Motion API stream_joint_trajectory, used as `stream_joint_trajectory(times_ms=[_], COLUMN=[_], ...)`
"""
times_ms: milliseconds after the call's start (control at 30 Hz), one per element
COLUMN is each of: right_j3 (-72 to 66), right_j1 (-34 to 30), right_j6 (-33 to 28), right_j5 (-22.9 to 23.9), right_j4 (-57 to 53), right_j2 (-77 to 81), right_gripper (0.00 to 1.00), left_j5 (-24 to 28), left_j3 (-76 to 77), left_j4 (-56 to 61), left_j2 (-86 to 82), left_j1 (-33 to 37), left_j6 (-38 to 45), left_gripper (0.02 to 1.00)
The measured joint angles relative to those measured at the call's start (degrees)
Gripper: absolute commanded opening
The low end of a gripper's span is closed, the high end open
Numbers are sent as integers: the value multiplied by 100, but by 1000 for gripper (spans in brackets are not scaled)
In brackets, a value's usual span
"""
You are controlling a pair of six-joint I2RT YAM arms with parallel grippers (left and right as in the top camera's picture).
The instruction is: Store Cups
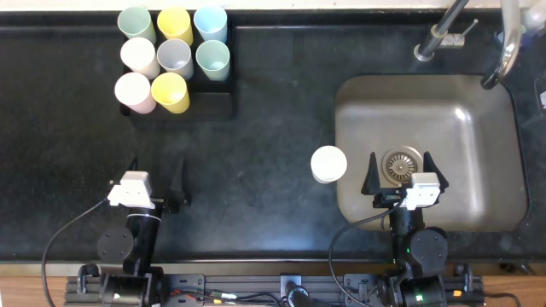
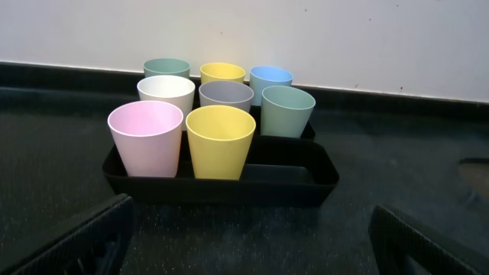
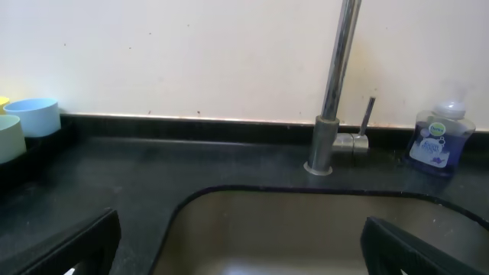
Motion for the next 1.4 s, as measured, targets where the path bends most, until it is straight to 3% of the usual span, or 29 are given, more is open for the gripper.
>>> stream_joint_trajectory(times_ms=[1267, 1400], right_j3=[2, 286], right_j1=[0, 0], right_j6=[2, 2], right_j5=[-2, 0], right_j4=[44, -24], right_j2=[4, 555], right_gripper=[998, 998], left_j5=[0, 2], left_j3=[0, 0], left_j4=[0, 2], left_j2=[0, 0], left_j1=[0, 0], left_j6=[0, 0], left_gripper=[1000, 998])
